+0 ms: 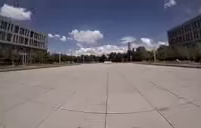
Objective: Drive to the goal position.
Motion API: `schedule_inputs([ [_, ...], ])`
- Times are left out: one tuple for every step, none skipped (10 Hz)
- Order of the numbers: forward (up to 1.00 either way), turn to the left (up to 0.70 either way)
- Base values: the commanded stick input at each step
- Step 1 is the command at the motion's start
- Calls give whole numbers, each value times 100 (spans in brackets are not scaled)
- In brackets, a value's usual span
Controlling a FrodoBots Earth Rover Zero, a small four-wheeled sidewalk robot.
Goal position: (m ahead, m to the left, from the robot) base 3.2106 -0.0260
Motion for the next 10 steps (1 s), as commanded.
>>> schedule_inputs([
  [70, 0],
  [70, 0],
  [70, 0],
  [70, 0],
  [70, 0],
  [70, 0],
  [70, 0],
  [70, 0],
  [70, 0],
  [70, 0],
])
